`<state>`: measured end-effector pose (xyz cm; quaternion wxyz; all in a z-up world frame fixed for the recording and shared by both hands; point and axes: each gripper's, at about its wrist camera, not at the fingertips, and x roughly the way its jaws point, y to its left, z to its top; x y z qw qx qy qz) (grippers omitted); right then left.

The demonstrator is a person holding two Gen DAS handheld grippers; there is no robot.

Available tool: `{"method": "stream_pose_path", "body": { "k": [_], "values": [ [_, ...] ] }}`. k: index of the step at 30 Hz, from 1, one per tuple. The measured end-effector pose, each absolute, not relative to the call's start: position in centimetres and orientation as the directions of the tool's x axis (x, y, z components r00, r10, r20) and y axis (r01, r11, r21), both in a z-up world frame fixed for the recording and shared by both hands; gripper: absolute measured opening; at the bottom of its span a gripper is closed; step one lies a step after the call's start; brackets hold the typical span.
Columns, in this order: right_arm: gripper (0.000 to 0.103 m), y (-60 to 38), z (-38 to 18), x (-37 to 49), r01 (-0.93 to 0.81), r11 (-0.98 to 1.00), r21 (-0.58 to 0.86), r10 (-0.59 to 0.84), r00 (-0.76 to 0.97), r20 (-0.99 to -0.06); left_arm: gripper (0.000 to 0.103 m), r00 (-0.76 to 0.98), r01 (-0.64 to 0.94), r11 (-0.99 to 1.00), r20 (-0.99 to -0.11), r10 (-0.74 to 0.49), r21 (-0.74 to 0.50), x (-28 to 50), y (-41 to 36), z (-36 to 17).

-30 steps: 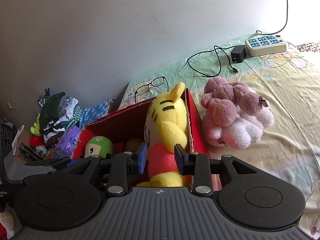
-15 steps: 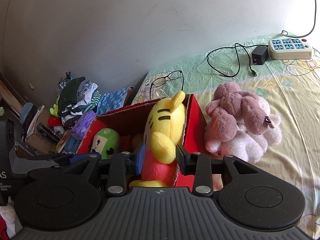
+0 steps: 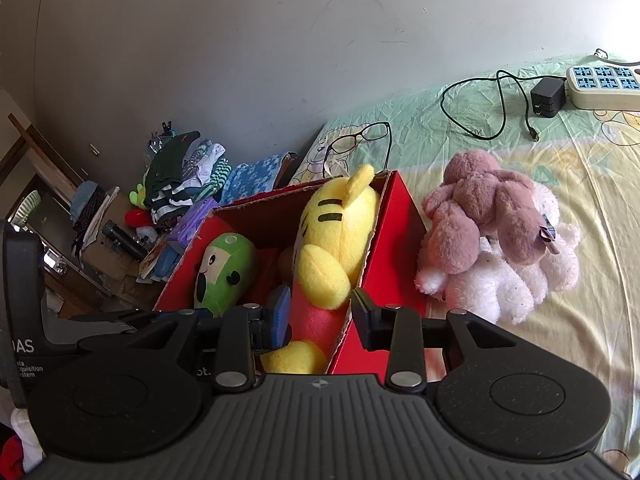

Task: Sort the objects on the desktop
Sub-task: 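Open the right gripper and pull it back from the tiger plush, then move the right gripper to the pink teddy bear and close on it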

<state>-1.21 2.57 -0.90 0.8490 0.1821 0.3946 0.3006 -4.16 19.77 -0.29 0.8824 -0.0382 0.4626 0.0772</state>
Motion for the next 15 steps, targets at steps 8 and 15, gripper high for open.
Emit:
{"method": "stream_pose_path", "body": {
  "k": [8,15],
  "values": [
    [0.038,1.6,-0.7,-1.3,-0.324,0.770,0.550,0.627,0.546,-0.556,0.095,0.559,-0.129,0.991,-0.824,0.093,0.025,-3.5,19.6,0.2],
    [0.038,-1.4,-1.4,-1.4,-0.224,0.800,0.557,0.564,0.597,-0.571,0.093,0.610,-0.046,0.998,-0.793,0.001,-0.034,-3.2,19.1,2.1]
  ]
}}
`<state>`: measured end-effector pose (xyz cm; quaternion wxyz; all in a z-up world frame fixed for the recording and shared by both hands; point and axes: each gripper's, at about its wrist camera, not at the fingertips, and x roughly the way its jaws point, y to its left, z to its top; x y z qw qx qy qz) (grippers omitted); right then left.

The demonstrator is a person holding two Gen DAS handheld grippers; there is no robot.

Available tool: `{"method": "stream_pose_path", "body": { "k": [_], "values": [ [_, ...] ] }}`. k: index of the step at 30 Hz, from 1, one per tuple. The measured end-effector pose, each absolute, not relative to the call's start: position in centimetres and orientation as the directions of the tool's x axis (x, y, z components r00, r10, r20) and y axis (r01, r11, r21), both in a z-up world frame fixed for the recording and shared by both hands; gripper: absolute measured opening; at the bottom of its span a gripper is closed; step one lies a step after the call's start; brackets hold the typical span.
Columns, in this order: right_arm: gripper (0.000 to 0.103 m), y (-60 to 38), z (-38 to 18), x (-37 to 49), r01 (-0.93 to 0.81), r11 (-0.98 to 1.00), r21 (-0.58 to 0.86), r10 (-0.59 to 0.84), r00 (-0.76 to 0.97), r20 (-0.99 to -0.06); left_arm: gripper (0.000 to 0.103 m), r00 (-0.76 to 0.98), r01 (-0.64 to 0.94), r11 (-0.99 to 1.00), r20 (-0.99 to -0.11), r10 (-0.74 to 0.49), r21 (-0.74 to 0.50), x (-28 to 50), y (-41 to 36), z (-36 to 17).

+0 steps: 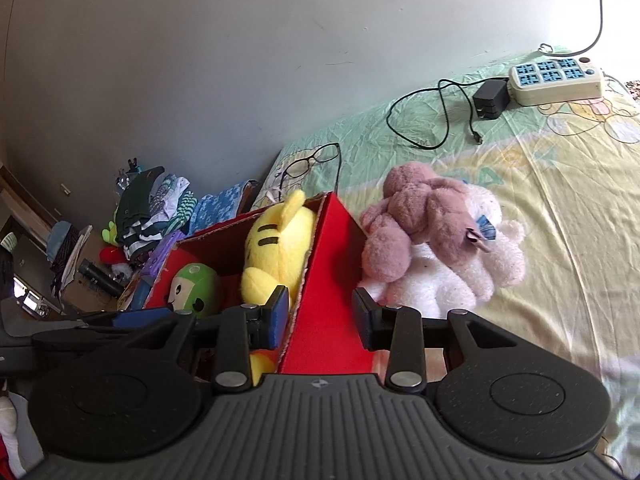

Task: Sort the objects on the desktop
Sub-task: 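Move the right gripper to the pink teddy bear and close on it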

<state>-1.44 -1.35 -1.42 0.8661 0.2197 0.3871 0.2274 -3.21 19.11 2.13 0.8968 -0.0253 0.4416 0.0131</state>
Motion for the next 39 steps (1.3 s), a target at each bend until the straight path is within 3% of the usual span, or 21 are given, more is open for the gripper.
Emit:
{"method": "stream_pose_path", "body": {
  "k": [8,15,30,35,39],
  "values": [
    [0.040,-6.3,-2.6,-1.4,-0.109,0.810,0.576,0.505,0.629,-0.591,0.093,0.644,0.118,0.986,-0.748,-0.163,-0.114,-2.5,14.6,3.1],
    [0.044,-10.5,-3.6,-0.4,-0.055,0.763,0.644,0.532,0.619,-0.577,0.093,0.641,0.208,0.970,-0.731,-0.234,-0.128,-1.2,9.7,2.2],
    [0.052,-12.9,-6.6,7.5,-0.039,0.592,0.805,0.716,0.485,-0.503,0.092,0.631,0.184,0.964,-0.729,-0.265,-0.192,4.0,6.6,-0.5],
    [0.055,-12.6,-7.9,9.3,-0.024,0.547,0.837,0.758,0.439,-0.483,0.084,0.618,0.140,0.975,-0.754,-0.222,-0.173,5.0,6.7,-1.4],
    [0.059,-12.0,-8.9,10.5,-0.028,0.522,0.853,0.790,0.393,-0.470,0.087,0.643,0.120,0.985,-0.746,-0.172,-0.124,5.2,6.8,-1.2]
  ]
}}
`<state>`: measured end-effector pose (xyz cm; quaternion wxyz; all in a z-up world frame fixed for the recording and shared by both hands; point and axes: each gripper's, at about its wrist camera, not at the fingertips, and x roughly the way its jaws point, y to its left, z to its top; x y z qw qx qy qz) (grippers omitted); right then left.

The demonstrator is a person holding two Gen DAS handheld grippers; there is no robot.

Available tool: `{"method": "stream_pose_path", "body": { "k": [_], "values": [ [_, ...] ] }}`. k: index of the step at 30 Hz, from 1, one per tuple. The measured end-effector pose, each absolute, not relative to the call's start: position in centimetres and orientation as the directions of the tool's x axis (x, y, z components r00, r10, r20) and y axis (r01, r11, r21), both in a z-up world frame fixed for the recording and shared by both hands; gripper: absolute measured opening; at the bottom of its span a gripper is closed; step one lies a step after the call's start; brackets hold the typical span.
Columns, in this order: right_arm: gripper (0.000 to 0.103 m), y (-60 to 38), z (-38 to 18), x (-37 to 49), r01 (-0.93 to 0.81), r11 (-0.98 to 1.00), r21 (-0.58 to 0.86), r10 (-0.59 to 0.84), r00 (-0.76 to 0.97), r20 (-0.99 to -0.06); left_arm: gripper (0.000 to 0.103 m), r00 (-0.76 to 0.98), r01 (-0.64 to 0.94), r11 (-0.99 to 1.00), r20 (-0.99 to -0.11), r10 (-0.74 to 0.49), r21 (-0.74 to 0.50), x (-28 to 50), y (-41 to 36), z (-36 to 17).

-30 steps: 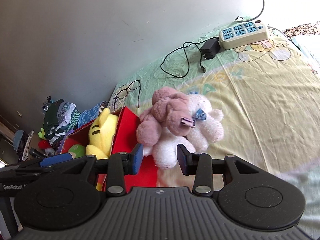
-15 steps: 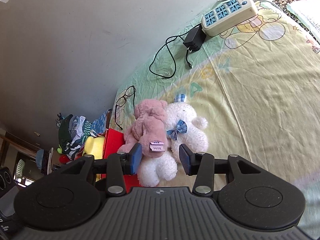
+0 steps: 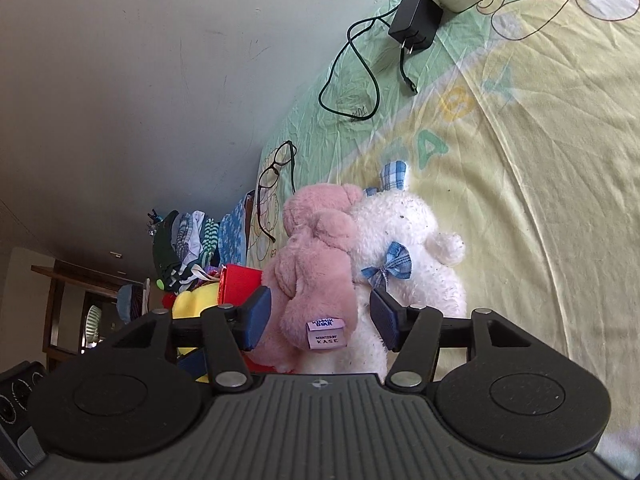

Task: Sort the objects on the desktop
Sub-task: 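Move the right gripper to the pink teddy bear and close on it, then lift the pink teddy bear off the white plushes with the right gripper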

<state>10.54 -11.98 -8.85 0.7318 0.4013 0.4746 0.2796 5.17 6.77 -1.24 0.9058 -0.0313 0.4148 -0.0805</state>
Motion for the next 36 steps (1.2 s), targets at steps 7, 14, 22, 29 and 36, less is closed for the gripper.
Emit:
{"method": "stream_pose_path", "body": {
  "k": [7,14,22,29,36],
  "values": [
    [0.054,-10.5,-10.2,12.2,-0.039,0.492,0.870,0.825,0.340,-0.452,0.089,0.628,0.077,0.992,-0.767,-0.129,-0.104,6.2,7.1,-2.3],
    [0.036,-10.7,-11.0,12.3,-0.038,0.446,0.894,0.856,0.310,-0.414,0.074,0.588,0.026,0.993,-0.801,-0.111,-0.119,6.9,7.7,-3.6],
    [0.035,-11.9,-8.9,10.6,-0.133,0.462,0.877,0.853,0.336,-0.399,0.063,0.618,0.087,0.989,-0.772,-0.151,-0.123,4.8,6.3,-2.2],
    [0.035,-13.0,-7.0,7.7,-0.182,0.474,0.861,0.846,0.365,-0.388,0.055,0.620,0.130,0.973,-0.750,-0.229,-0.190,1.4,6.4,-1.0],
    [0.035,-13.9,-5.8,3.3,-0.253,0.525,0.812,0.827,0.376,-0.417,0.046,0.578,0.187,0.956,-0.762,-0.292,-0.225,-1.8,6.2,-2.0]
  ]
}}
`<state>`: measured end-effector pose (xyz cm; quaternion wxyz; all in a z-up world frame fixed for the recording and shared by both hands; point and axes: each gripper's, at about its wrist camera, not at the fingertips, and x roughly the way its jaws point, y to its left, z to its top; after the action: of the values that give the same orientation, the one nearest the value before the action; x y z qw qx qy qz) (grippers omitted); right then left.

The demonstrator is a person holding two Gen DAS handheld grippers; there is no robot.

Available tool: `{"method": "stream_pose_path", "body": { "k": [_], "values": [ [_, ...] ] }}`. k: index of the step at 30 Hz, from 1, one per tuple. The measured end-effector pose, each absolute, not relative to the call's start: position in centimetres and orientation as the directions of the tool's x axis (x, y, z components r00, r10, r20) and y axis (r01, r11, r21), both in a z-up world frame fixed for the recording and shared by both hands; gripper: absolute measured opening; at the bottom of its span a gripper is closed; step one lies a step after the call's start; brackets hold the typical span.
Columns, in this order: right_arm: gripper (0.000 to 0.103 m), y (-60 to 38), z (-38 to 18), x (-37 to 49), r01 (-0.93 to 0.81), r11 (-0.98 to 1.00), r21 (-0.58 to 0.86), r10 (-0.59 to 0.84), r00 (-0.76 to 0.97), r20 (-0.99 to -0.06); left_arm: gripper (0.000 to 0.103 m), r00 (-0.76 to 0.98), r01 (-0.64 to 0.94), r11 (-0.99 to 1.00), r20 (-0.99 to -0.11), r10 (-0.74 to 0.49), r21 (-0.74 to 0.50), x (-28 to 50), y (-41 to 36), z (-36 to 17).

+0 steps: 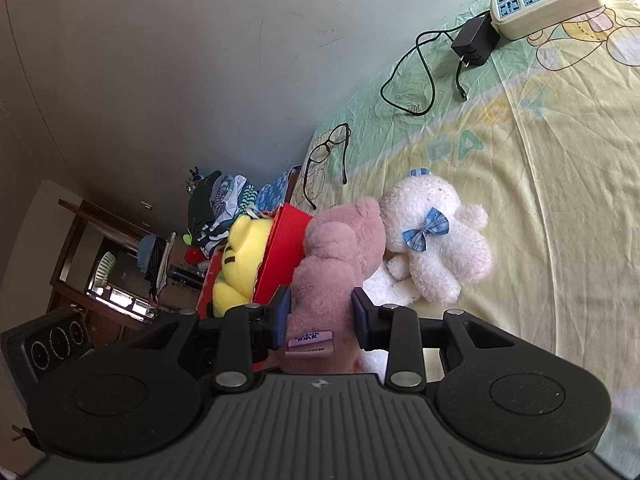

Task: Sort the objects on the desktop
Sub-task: 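Lift the pink teddy bear off the white plushes with the right gripper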

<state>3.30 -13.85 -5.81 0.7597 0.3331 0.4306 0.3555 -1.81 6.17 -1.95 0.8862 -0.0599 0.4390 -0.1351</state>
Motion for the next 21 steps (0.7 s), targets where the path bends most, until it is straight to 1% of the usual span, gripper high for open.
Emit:
{"method": "stream_pose_path", "body": {
  "k": [3,5,7,12,14,18,21],
  "values": [
    [0.034,-13.8,-6.9,1.4,-0.237,0.560,0.794,0.809,0.362,-0.463,0.044,0.534,0.194,0.951,-0.787,-0.309,-0.242,-2.6,6.0,-3.6],
    [0.034,-14.0,-8.0,0.3,-0.204,0.572,0.794,0.801,0.347,-0.488,0.045,0.502,0.203,0.947,-0.804,-0.318,-0.248,-3.0,5.8,-4.9],
    [0.033,-14.3,-9.0,-0.6,-0.171,0.587,0.791,0.789,0.337,-0.513,0.049,0.472,0.213,0.946,-0.822,-0.319,-0.245,-3.4,5.5,-6.2],
    [0.032,-14.4,-10.4,-1.9,-0.146,0.637,0.757,0.750,0.342,-0.566,0.051,0.435,0.202,0.957,-0.856,-0.279,-0.209,-3.4,4.9,-9.1],
    [0.034,-14.3,-10.8,-1.9,-0.143,0.662,0.736,0.729,0.354,-0.587,0.051,0.427,0.186,0.962,-0.865,-0.263,-0.200,-3.0,4.9,-9.9],
    [0.038,-14.1,-11.0,-1.4,-0.143,0.689,0.711,0.700,0.386,-0.601,0.051,0.446,0.180,0.967,-0.861,-0.245,-0.181,-2.0,4.7,-9.9],
    [0.038,-13.8,-11.0,-0.2,-0.153,0.701,0.696,0.686,0.411,-0.600,0.051,0.437,0.182,0.960,-0.857,-0.274,-0.214,-1.4,4.5,-9.9]
  ]
}}
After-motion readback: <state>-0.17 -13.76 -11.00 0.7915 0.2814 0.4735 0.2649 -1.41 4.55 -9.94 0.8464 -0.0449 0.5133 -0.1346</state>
